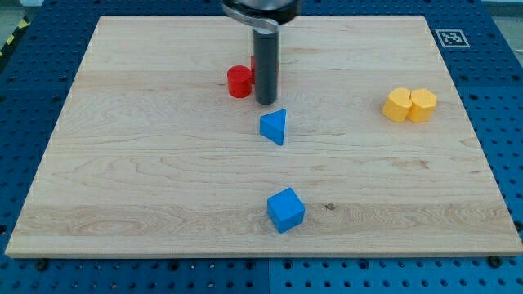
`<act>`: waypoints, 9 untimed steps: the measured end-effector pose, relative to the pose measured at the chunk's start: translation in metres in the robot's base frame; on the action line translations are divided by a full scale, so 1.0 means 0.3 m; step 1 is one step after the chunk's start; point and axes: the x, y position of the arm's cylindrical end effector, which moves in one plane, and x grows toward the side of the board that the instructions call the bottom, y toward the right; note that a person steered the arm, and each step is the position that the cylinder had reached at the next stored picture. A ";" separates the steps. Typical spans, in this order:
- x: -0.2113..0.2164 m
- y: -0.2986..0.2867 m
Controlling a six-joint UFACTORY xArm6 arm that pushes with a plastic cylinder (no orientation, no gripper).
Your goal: Move the blue triangle closer to blue cube
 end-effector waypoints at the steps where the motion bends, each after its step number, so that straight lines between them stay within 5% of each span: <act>1: 0.078 0.046; 5: 0.137 -0.031; 9: 0.361 -0.033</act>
